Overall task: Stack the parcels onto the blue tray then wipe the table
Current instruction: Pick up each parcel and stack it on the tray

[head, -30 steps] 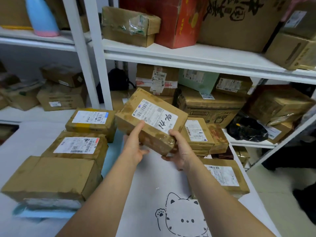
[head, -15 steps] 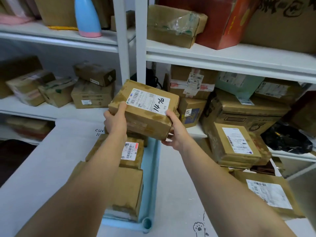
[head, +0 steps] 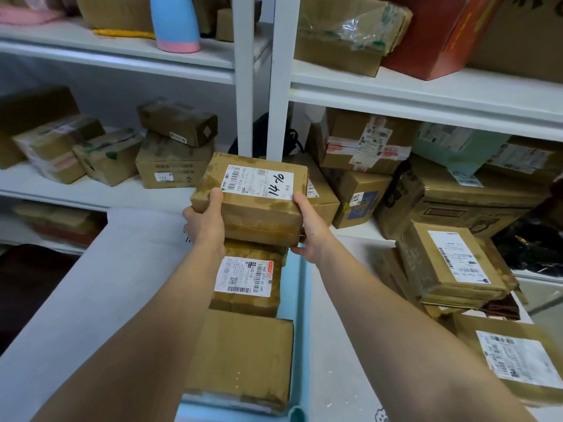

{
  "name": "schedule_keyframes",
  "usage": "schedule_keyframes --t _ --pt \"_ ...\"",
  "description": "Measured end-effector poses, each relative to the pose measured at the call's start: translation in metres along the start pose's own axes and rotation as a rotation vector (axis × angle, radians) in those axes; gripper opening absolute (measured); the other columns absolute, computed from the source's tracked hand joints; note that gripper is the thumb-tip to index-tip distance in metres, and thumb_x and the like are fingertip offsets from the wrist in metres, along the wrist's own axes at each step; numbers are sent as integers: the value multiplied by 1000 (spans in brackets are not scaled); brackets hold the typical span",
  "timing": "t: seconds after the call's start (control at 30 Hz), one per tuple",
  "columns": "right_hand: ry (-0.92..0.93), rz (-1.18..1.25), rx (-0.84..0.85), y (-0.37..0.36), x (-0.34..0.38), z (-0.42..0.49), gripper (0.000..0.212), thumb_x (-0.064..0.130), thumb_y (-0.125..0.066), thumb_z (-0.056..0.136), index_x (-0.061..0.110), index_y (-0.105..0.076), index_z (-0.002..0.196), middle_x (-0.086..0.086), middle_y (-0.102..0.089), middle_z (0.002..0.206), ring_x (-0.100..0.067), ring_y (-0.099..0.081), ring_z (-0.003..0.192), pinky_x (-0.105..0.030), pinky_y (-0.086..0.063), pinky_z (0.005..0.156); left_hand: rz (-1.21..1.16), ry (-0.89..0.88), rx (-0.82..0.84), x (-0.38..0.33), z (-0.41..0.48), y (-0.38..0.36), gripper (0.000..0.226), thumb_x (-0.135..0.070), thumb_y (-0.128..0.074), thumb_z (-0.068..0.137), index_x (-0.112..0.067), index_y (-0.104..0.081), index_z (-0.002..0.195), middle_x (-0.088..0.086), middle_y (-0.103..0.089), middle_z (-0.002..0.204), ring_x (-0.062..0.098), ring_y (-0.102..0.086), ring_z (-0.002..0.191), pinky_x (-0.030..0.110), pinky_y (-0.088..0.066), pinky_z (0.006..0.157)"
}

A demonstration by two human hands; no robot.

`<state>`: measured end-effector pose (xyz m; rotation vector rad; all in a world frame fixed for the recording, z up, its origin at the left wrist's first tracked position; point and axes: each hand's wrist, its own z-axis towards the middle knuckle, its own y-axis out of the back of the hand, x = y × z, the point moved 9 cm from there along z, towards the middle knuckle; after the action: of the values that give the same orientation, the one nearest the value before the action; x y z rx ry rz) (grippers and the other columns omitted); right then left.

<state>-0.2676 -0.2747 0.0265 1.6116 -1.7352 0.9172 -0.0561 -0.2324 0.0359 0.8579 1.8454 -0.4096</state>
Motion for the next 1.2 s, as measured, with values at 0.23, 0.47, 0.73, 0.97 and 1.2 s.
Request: schedule_keyframes --t 0.23,0.47,0.73,0.97,1.2 --pt "-17 -42 -28 15 3 -5 95 77 -54 72 23 -30 146 -4 -38 149 -28 -37 135 -52 -32 110 -45 66 -84 2 -8 0 73 -62 -47 86 -20 -26 141 7 -40 143 28 -45 125 40 -41 99" --pt "40 -19 -123 67 1 -17 62 59 -41 92 16 -43 137 -2 -46 141 -23 -45 123 -42 -38 101 -63 109 -330 4 -57 1 62 -49 -47 89 -9 -34 135 11 -37 137 28 -43 120 39 -41 95" --pt "91 -81 -204 158 0 -50 29 30 -44 97 13 -55 117 -12 -58 117 -23 -52 96 -33 -42 78 -42 -241 -283 -2 -156 -67 53 -24 -53 88 -5 -37 134 14 -34 139 27 -35 127 34 -31 98" --pt "180 -112 -287 261 0 -54 28 14 -43 98 5 -62 117 -11 -56 99 -10 -39 61 -23 -33 57 120 -138 -12 54 -199 -167 46 -26 -51 93 0 -43 129 17 -42 137 32 -41 125 37 -37 97" --pt "132 -138 -400 338 -15 -46 32 6 -47 92 -7 -56 120 -27 -59 125 -24 -53 85 -39 -51 83 279 -18 204 116 -223 -233 47 -29 -39 96 -3 -42 135 15 -45 139 35 -47 123 45 -41 101"
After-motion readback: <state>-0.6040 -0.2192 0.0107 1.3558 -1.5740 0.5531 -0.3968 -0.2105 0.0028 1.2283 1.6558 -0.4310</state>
